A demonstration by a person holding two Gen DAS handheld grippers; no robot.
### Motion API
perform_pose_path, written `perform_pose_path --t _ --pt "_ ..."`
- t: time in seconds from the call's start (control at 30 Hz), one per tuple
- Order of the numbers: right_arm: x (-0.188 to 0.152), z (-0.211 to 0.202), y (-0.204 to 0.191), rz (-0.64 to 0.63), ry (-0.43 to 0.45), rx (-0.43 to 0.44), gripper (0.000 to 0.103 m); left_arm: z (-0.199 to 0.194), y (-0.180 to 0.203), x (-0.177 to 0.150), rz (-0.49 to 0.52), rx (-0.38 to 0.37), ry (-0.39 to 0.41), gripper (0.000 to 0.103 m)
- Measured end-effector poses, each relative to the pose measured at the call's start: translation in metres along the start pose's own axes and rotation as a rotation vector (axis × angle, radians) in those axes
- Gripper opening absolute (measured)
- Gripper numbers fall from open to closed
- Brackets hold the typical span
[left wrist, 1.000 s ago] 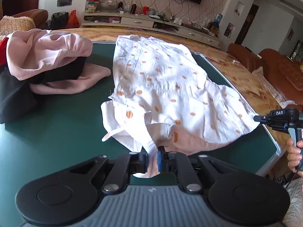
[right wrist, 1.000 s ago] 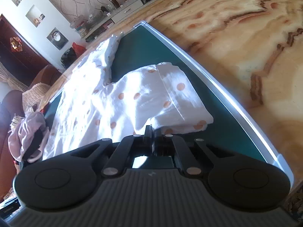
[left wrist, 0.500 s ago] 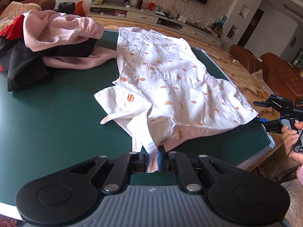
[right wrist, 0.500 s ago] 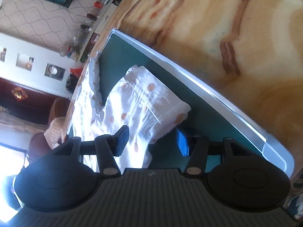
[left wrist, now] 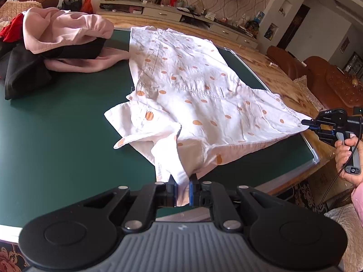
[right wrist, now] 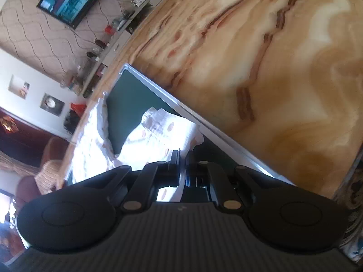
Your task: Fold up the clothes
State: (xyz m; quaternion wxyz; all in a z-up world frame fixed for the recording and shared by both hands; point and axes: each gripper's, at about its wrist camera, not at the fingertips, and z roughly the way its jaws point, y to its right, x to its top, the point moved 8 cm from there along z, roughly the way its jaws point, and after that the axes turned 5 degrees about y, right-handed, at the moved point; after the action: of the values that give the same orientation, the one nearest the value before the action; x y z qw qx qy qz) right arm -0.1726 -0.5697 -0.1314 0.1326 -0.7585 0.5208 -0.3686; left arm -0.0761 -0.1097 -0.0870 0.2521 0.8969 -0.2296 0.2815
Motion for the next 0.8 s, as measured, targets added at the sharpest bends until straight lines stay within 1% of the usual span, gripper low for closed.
perform_pose_path --t 0.03,0.07,0.1,0.17,0.23,0.3,0.33,0.43,0.5,0.53,0.6,0.67,0.77,0.8 --pt "-0.002 0.002 0.002 -0.028 -0.027 -0.040 0.013 0.003 -0.001 -0.003 -0.001 0.000 -0.011 0.010" --pt "-0.004 0.003 0.005 -0.046 -0.042 -0.074 0.019 0.005 -0.003 -0.006 -0.008 0.001 -0.019 0.011" --pt "-0.004 0.001 0.007 -0.055 -0.033 -0.102 0.021 0.006 -0.004 -0.006 -0.020 -0.004 -0.020 0.011" --pt "0.001 -0.012 0.009 -0.067 0.038 -0.146 0.033 0.004 -0.006 -0.005 -0.036 -0.021 -0.017 0.013" --pt "0.017 -0.021 0.002 -0.117 0.125 -0.179 0.041 -0.002 -0.005 -0.001 -0.018 -0.035 -0.004 0.016" --pt "0.027 -0.024 -0.018 -0.221 0.162 -0.138 0.042 -0.007 -0.005 0.003 0.004 -0.042 0.005 0.018" --pt "0.030 -0.022 -0.031 -0.278 0.158 -0.114 0.042 -0.009 -0.006 0.005 0.012 -0.043 0.003 0.019" --pt "0.031 -0.003 -0.078 -0.422 0.109 -0.021 0.043 -0.016 -0.004 0.008 0.026 -0.070 0.012 0.021" --pt "0.026 0.016 -0.114 -0.501 0.065 0.037 0.043 -0.020 -0.006 0.012 0.022 -0.062 0.025 0.030" --pt "0.022 0.028 -0.129 -0.536 0.043 0.055 0.043 -0.020 -0.007 0.014 0.016 -0.056 0.032 0.032" --pt "0.015 0.053 -0.155 -0.592 0.002 0.071 0.044 -0.019 -0.012 0.020 0.002 -0.040 0.045 0.035" --pt "0.007 0.078 -0.178 -0.637 -0.039 0.080 0.044 -0.014 -0.017 0.029 -0.015 -0.021 0.054 0.035" --pt "0.001 0.113 -0.212 -0.682 -0.079 0.094 0.044 -0.003 -0.024 0.047 -0.034 0.012 0.069 0.043" --pt "0.002 0.123 -0.224 -0.688 -0.087 0.100 0.044 0.001 -0.026 0.054 -0.030 0.021 0.072 0.044"
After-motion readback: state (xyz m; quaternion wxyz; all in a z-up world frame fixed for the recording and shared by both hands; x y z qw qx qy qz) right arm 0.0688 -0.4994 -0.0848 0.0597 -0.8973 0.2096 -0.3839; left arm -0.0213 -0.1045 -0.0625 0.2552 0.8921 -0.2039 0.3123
